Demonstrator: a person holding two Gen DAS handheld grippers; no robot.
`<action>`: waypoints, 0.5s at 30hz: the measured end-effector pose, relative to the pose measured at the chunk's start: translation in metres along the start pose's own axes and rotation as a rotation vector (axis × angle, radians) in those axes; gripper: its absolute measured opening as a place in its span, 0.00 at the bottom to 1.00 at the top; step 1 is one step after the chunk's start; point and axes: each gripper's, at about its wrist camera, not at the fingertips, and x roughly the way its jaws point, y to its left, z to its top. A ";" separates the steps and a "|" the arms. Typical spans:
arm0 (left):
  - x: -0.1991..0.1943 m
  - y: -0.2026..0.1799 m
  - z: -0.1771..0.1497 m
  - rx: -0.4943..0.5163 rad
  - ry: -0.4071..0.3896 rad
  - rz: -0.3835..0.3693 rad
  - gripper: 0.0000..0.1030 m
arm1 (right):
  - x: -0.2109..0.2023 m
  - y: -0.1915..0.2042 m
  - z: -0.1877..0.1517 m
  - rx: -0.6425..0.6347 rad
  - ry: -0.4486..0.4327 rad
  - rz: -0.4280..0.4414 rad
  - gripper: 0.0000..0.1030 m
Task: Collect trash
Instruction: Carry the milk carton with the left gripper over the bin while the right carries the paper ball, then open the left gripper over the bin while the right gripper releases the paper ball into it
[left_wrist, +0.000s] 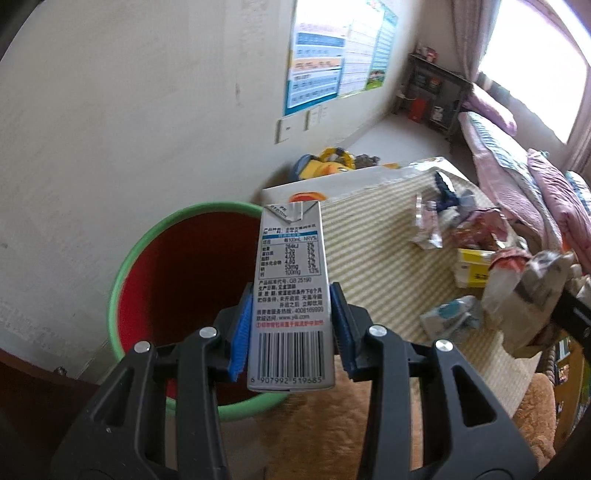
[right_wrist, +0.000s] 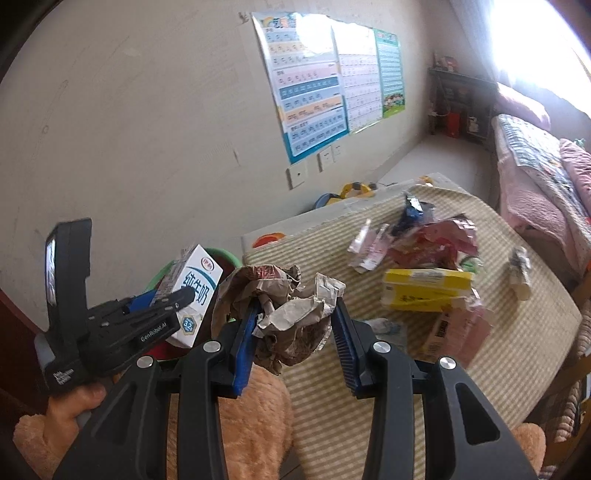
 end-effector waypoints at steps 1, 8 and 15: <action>0.001 0.005 0.000 -0.008 0.002 0.006 0.37 | 0.003 0.003 0.002 -0.002 0.004 0.008 0.37; 0.010 0.040 -0.005 -0.065 0.029 0.052 0.37 | 0.028 0.031 0.009 -0.053 0.037 0.056 0.37; 0.020 0.068 -0.012 -0.119 0.067 0.076 0.37 | 0.053 0.055 0.016 -0.079 0.077 0.107 0.37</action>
